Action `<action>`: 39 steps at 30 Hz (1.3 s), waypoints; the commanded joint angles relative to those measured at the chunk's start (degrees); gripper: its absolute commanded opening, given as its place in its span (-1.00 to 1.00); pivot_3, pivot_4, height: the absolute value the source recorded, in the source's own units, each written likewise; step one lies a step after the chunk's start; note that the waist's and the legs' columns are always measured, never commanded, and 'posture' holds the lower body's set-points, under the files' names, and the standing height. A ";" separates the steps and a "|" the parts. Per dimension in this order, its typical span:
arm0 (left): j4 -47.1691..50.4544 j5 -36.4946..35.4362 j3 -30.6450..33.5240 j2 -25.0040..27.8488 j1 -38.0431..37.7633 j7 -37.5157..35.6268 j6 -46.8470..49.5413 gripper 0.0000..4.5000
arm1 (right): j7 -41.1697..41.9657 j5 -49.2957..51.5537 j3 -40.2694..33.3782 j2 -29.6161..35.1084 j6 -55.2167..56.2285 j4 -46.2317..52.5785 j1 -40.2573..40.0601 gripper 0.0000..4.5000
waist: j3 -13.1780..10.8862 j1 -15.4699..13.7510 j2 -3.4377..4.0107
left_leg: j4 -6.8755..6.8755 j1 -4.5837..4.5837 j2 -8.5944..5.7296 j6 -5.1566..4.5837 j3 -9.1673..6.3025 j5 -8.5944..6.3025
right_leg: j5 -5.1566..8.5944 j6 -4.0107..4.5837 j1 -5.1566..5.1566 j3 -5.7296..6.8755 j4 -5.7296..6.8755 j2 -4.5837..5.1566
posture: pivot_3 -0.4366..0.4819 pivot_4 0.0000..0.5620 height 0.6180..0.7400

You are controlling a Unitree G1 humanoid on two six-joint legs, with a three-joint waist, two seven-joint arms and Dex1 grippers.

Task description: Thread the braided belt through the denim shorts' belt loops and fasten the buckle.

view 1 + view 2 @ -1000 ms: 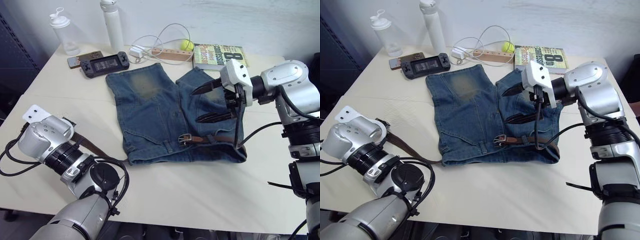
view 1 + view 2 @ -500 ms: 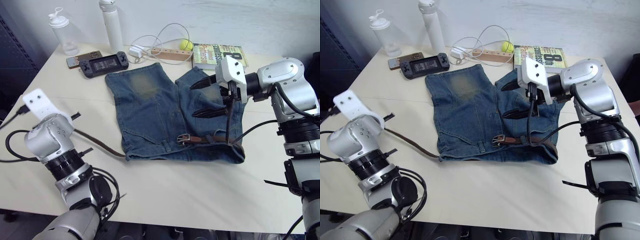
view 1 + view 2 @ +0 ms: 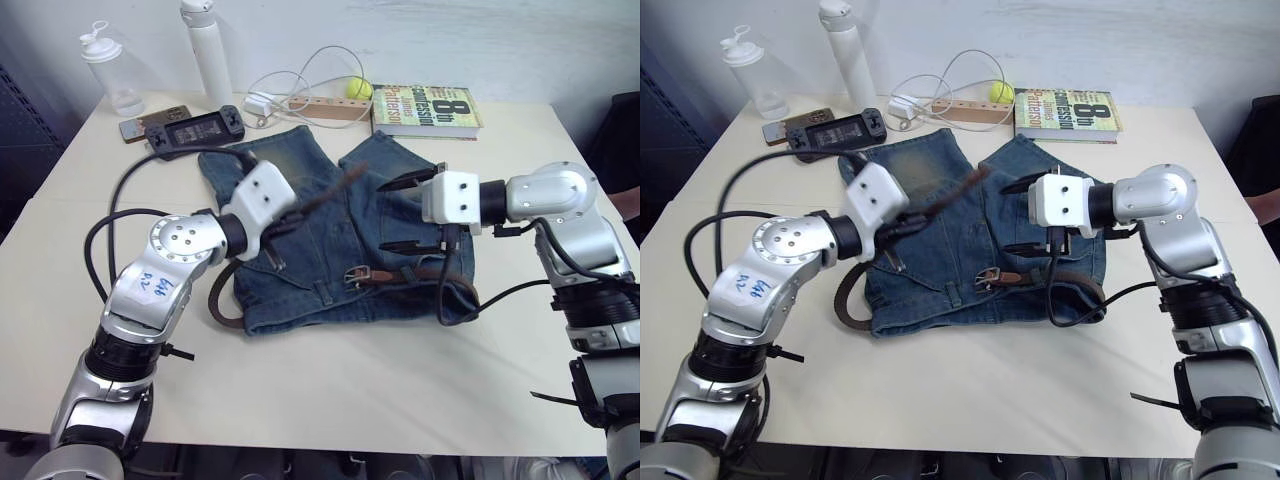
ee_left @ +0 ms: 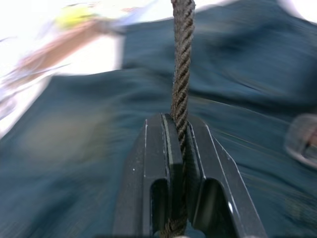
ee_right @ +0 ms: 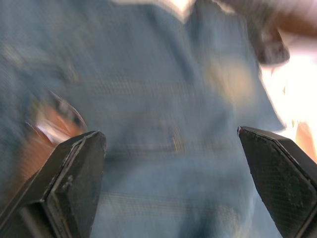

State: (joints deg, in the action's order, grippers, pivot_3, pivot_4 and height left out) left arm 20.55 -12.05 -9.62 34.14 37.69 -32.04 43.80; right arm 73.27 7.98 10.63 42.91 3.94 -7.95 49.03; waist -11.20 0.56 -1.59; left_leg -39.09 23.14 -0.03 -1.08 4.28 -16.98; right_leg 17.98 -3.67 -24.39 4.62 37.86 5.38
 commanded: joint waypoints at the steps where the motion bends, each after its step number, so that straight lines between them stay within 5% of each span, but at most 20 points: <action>1: -3.63 2.23 -3.68 2.24 0.83 -8.07 -11.51 -0.95 | -2.30 2.79 -4.66 0.91 -1.57 6.23 -0.24 1.00 | 0.00 0.02 0.00 | -0.02 -0.03 0.01 -0.01 0.01 0.02 | 0.00 0.02 0.00 -0.01 0.04 0.00 | -0.05 -0.47 0.48; 14: -8.62 7.01 -5.09 0.23 4.61 -11.36 -19.77 -0.95 | -3.66 2.96 -4.39 0.27 -4.90 5.79 -1.01 1.00 | 0.00 -0.46 0.01 | -0.03 0.06 -0.03 -0.26 -0.01 0.03 | -0.01 0.04 0.00 -0.01 -0.01 0.09 | -0.05 -0.47 0.48; 21: -8.36 8.41 -3.66 0.88 4.09 -11.32 -19.76 -1.00 | -3.71 3.38 -4.25 -1.66 -3.08 4.42 -0.28 -0.07 | 0.00 -0.48 0.01 | -0.03 0.05 -0.03 -0.28 -0.01 0.05 | -0.01 0.04 0.00 -0.01 0.00 0.09 | -0.05 -0.47 0.48; 25: -7.15 6.95 -1.58 -0.82 3.41 -9.77 -17.28 -1.00 | -3.01 2.85 -3.61 -1.99 -1.83 3.14 0.30 -0.86 | 0.00 -0.48 0.01 | -0.03 0.06 -0.02 -0.28 -0.01 0.05 | -0.01 0.04 0.00 -0.01 0.01 0.09 | -0.05 -0.47 0.48; 26: -6.83 5.22 -0.48 -1.58 3.42 -9.70 -15.51 -0.81 | -2.79 2.68 -3.44 -2.16 -1.52 2.76 0.53 -1.00 | 0.00 -0.50 0.01 | -0.03 0.06 -0.02 -0.28 -0.01 0.05 | -0.01 0.04 0.00 -0.01 0.02 0.09 | -0.05 -0.47 0.48; 30: -3.83 -7.52 8.40 -4.10 3.01 -10.67 -0.37 -0.19 | -2.23 1.68 -2.67 -2.64 0.21 1.08 1.14 -1.00 | 0.00 -0.44 0.00 | -0.03 0.06 -0.02 -0.29 -0.01 0.05 | -0.01 0.04 0.00 -0.01 0.05 0.09 | -0.05 -0.47 0.48; 33: -3.63 -18.02 19.45 -5.47 4.50 -8.09 17.54 0.32 | -2.92 0.09 -2.14 -3.38 3.72 -1.41 1.98 -1.00 | 0.00 -0.21 0.01 | -0.04 0.06 0.00 -0.29 -0.02 0.05 | -0.01 0.04 0.00 -0.01 0.11 0.08 | -0.05 -0.47 0.48; 35: -3.23 -22.53 33.52 -7.74 9.53 -4.52 35.65 0.71 | -4.59 -2.40 -1.41 -4.66 8.72 -4.38 3.01 -1.00 | -0.01 -0.19 0.00 | -0.06 0.05 0.01 -0.28 -0.03 0.06 | -0.01 0.04 0.00 -0.01 0.11 0.07 | -0.05 -0.47 0.48; 37: 1.91 -23.76 39.19 -6.59 10.50 -2.15 44.48 0.95 | -6.44 -5.28 -0.59 -5.58 14.28 -6.71 3.53 -1.00 | -0.01 -0.12 -0.01 | -0.09 0.06 0.01 -0.26 -0.05 0.08 | -0.01 0.04 -0.01 0.01 0.11 0.06 | -0.05 -0.47 0.48; 39: 5.73 -37.89 41.29 -4.18 7.30 -1.36 47.64 0.95 | -7.76 -7.03 0.09 -6.63 19.07 -7.80 3.53 -1.00 | 0.00 0.23 0.00 | -0.09 0.06 0.01 -0.26 -0.07 0.08 | -0.01 0.03 0.00 0.01 0.12 0.04 | -0.05 -0.47 0.48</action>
State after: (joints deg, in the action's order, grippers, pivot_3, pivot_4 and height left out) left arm 21.55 -36.85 28.94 28.68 47.50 -34.29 86.74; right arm 67.23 2.56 11.00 36.85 17.58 -15.33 51.73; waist -11.20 0.79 -1.59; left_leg -39.05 23.17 -0.03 -1.32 4.20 -16.90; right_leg 17.97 -3.64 -24.35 4.62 37.98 5.43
